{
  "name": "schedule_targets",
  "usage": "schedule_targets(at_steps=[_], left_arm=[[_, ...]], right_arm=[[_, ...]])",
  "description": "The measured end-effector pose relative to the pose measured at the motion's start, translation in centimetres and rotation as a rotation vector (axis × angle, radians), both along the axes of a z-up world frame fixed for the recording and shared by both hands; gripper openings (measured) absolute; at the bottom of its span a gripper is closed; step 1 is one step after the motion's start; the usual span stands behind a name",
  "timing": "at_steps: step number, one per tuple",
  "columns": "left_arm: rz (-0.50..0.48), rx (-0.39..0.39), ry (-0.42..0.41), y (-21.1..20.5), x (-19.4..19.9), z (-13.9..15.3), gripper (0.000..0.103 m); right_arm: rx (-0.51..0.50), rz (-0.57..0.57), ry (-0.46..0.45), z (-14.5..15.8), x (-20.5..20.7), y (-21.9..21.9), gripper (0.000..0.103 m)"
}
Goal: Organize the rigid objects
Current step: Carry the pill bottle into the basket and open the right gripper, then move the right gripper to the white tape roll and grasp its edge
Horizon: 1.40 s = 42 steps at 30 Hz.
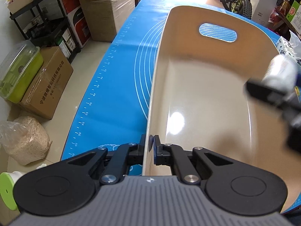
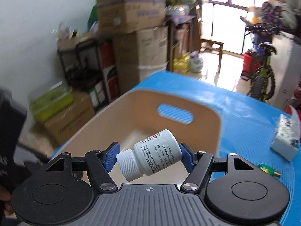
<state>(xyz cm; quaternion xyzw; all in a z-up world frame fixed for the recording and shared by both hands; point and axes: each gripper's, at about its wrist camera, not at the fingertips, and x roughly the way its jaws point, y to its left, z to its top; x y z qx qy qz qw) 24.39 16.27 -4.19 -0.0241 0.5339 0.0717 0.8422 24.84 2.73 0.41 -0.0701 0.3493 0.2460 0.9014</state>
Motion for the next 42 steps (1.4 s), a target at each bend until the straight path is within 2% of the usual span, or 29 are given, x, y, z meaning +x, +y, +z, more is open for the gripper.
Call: schedule_targets(at_steps=[7,12,18,20,25,30,36,42], left_arm=[[0.001,0.017,-0.003,-0.2,-0.1,0.0,0.009],[-0.003,0.02,-0.006,-0.3,-0.1,0.1,0.009],[-0.004,0.018,-0.007,-0.3,-0.2,0.0,0.009],[-0.002,0.019,-0.007,-0.3,-0.2,0.0,0.01],[0.003,0.022,-0.009,-0.4,-0.2,-0.1,0.01],[0.003,0.034,-0.01,-0.5,-0.2,0.0,0.01],[0.009,0.028,-0.009,-0.4,-0.2,0.0,0.01],[0.014,0.026,-0.01,-0.3,-0.2,0.1,0.01]], right_arm=[[-0.117,0.088,0.098,-3.4,-0.3,2.3,0.071],[-0.16,0.102,0.176,-4.9,0.4,3.0,0.071],[-0.095,0.093,0.16,-3.4,0.0,2.2,0.076],[-0.064,0.076,0.131,-2.1,-0.6,1.0,0.082],[0.008,0.024,0.079,1.2,-1.6,-2.4,0.083],[0.037,-0.076,0.056,2.7,-2.3,-7.7,0.083],[0.017,-0.229,0.098,0.7,-3.8,-13.6,0.084],[0.028,-0.337,0.244,-3.3,-3.8,-16.6,0.084]])
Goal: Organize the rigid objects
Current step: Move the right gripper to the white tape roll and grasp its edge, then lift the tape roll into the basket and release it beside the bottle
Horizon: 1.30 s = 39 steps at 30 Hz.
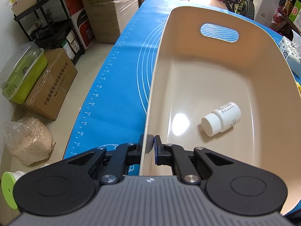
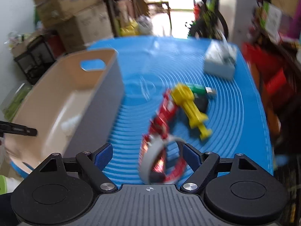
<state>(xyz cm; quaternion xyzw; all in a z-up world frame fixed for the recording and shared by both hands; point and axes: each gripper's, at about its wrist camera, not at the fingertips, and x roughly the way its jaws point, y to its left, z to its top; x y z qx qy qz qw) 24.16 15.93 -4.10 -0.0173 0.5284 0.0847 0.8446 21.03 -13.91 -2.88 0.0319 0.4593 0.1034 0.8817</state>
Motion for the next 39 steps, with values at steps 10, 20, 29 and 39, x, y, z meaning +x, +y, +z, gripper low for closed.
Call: schedule_targets(at_steps=[10,20,29,39], left_arm=[[0.0,-0.001,0.0,0.0,0.0,0.0,0.01],[0.0,-0.001,-0.001,0.0,0.0,0.0,0.011],[0.002,-0.003,-0.001,-0.2,0.0,-0.1,0.011],[0.004,-0.007,-0.002,-0.2,0.0,-0.2,0.011]], right_arm=[[0.106,-0.046,0.059,-2.1,0.9,-1.2,0.064],[0.155,-0.049,0.049,-2.4,1.0,-1.6,0.024],[0.139,-0.112,0.0,-0.9,0.5,-2.6,0.022],[0.134,-0.146,0.057,-1.3,0.0,-3.8,0.022]])
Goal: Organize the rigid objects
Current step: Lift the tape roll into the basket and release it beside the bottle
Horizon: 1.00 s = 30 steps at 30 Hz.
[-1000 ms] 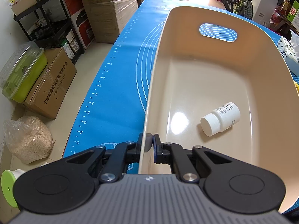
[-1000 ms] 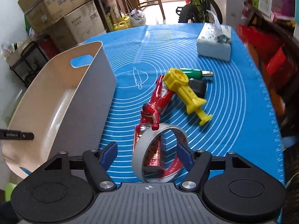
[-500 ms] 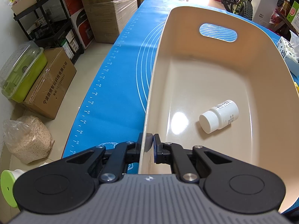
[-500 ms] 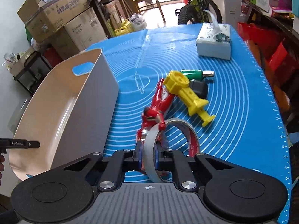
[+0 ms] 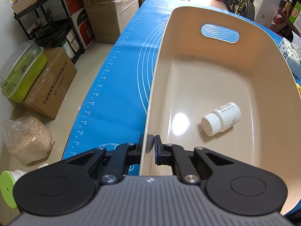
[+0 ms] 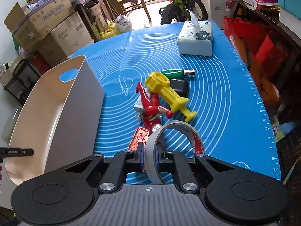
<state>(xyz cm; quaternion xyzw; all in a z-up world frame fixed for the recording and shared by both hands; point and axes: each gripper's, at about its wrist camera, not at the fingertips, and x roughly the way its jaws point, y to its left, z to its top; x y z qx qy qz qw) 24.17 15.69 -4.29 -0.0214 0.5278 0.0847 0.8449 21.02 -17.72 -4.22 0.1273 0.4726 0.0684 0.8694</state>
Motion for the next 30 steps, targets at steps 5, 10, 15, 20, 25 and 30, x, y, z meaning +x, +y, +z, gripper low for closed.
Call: schedule_targets(at_steps=[5,10,15,20,25,30], left_arm=[[0.0,0.0,0.0,0.0,0.0,0.0,0.011],[0.0,0.0,0.0,0.0,0.0,0.0,0.011],[0.002,-0.003,-0.001,0.1,0.0,0.0,0.011],[0.003,0.002,0.0,-0.1,0.0,0.0,0.011],[0.002,0.001,0.0,-0.1,-0.1,0.0,0.011],[0.002,0.001,0.0,0.0,-0.1,0.0,0.011]], right_arm=[[-0.004,-0.018,-0.03,0.8,-1.3,-0.5,0.022],[-0.057,-0.02,-0.112,2.7,-2.3,-0.3,0.022],[-0.078,0.005,-0.202,5.2,-1.9,0.9,0.022],[-0.103,0.071,-0.317,8.1,-0.7,4.1,0.022],[-0.097,0.166,-0.401,9.6,1.3,8.9,0.022],[-0.087,0.267,-0.43,9.9,2.9,14.0,0.022]])
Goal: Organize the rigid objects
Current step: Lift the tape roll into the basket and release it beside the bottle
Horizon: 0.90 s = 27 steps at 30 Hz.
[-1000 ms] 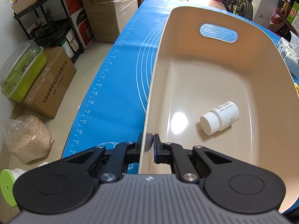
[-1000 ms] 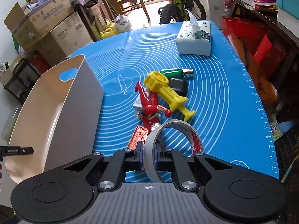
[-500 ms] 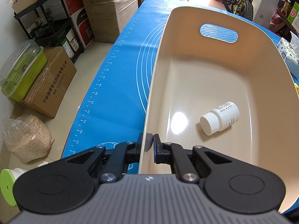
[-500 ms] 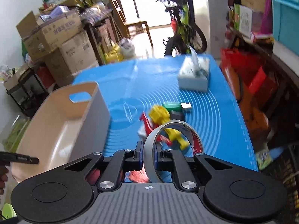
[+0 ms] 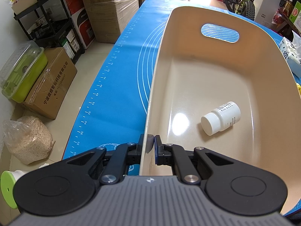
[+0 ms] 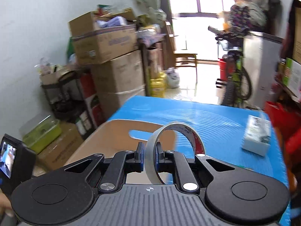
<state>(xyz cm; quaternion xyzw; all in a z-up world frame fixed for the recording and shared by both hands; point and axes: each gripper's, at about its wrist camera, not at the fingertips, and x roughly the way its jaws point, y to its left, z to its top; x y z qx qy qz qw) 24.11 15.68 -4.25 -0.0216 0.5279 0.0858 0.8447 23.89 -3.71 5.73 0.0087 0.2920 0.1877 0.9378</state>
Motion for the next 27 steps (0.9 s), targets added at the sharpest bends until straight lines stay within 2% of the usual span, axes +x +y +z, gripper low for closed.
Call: schedule_targets(at_steps=[6,13,18,23,27], left_arm=[[-0.001,0.001,-0.001,0.0,0.0,0.0,0.01],[-0.002,0.003,-0.001,0.0,0.0,0.0,0.01],[-0.002,0.003,-0.001,0.0,0.0,0.0,0.01],[-0.004,0.004,0.0,0.2,0.0,0.1,0.011],[-0.005,0.008,-0.001,0.2,0.0,0.2,0.011]], right_arm=[[-0.018,0.082,0.048,-1.3,0.6,5.2,0.022],[-0.063,0.162,0.161,-5.1,0.6,8.6,0.022],[-0.082,0.189,0.258,-7.9,0.4,9.1,0.022],[-0.076,0.205,0.33,-9.5,0.0,9.0,0.023],[-0.048,0.21,0.356,-9.5,-0.1,8.5,0.031]])
